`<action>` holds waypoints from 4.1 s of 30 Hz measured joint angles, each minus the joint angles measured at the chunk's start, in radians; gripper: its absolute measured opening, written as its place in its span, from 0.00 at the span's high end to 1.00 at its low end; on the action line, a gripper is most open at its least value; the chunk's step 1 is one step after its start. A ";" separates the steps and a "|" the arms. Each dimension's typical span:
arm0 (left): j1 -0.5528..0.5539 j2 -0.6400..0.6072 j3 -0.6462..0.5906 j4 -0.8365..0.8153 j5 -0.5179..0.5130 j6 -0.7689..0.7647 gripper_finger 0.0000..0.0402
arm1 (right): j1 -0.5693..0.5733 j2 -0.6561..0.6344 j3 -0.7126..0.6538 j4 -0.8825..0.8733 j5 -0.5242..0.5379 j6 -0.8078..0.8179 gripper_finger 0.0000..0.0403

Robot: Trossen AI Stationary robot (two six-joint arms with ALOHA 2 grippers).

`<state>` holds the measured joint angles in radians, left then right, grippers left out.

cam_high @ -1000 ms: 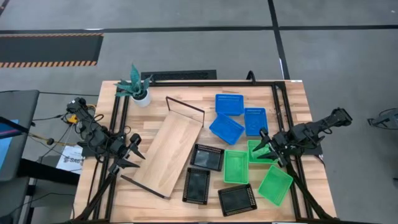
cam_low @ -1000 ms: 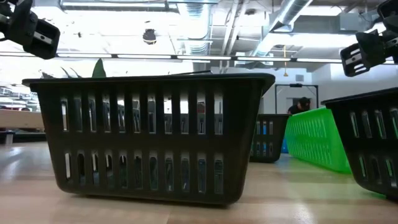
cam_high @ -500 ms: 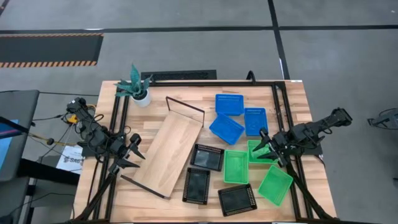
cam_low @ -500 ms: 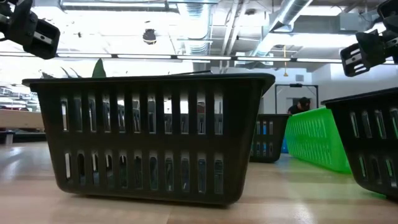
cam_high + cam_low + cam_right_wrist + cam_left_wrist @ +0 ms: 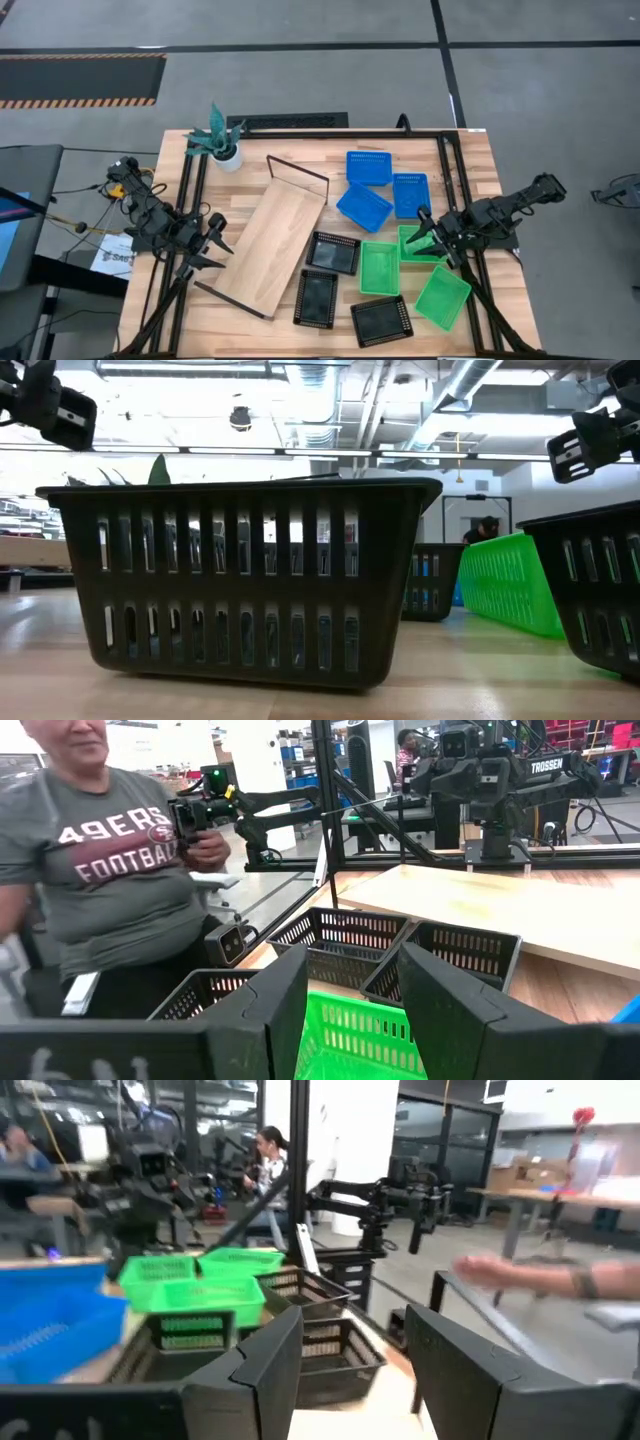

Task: Stack baskets on shelf by color
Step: Put the bottom left blue bin on the shelf

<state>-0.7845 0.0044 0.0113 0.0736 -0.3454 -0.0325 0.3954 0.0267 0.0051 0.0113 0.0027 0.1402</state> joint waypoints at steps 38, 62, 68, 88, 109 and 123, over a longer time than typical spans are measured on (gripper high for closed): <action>0.001 0.000 0.000 0.166 -0.490 -0.180 0.58 | 0.000 -0.002 0.018 0.166 0.029 0.071 0.56; 0.050 0.223 0.178 0.402 -0.732 -0.091 0.58 | -0.048 0.352 0.534 -0.498 0.788 0.128 0.51; 0.050 0.379 0.286 0.354 -0.733 -0.189 0.58 | -0.144 0.596 0.662 -0.647 0.652 0.237 0.51; 0.050 0.600 0.445 0.111 -0.704 -0.293 0.58 | -0.257 1.217 0.727 -0.549 0.358 -0.298 0.53; 0.050 0.600 0.445 0.089 -0.708 -0.305 0.58 | -0.295 1.418 0.727 -0.552 0.257 -0.401 0.56; 0.050 0.600 0.445 0.089 -0.709 -0.310 0.58 | -0.299 1.340 0.727 -0.554 0.292 -0.400 0.97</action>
<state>-0.7349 0.6044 0.4561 0.1627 -1.0542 -0.3428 0.0963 1.3670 0.7319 -0.5430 0.2951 -0.2600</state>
